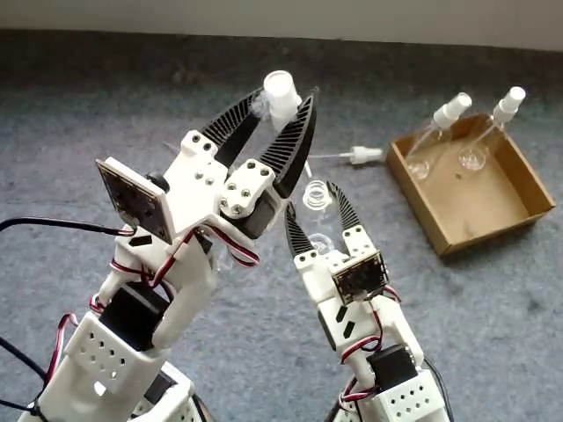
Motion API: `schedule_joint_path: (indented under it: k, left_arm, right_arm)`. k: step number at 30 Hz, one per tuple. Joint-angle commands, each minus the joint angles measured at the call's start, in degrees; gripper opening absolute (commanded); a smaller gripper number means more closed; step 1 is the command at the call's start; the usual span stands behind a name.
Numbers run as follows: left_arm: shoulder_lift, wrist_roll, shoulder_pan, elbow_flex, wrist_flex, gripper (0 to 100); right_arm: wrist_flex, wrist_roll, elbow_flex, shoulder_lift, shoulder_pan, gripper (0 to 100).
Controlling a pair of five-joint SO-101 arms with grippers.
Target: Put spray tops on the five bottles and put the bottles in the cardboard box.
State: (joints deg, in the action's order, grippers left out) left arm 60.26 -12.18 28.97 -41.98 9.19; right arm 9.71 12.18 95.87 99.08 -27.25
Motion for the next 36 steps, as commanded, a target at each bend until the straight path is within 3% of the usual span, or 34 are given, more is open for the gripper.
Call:
schedule_joint_path:
  k: [1,12,20,36]
  left_arm:
    - [2.2,-0.9,0.9,0.4,-1.1,0]
    - [2.6,-0.9,-1.1,0.0,-1.1,0]
    - [2.7,-0.8,2.9,-1.8,-1.1,0]
    - [2.7,-0.8,2.8,-15.0,-1.4,0]
  right_arm:
    - [-0.8,0.3,8.5,0.2,-0.5,13.0]
    - [-0.8,0.3,8.5,0.2,-0.5,13.0]
    - [-0.8,0.3,8.5,0.2,-0.5,13.0]
    - [-0.8,0.3,8.5,0.2,-0.4,13.0]
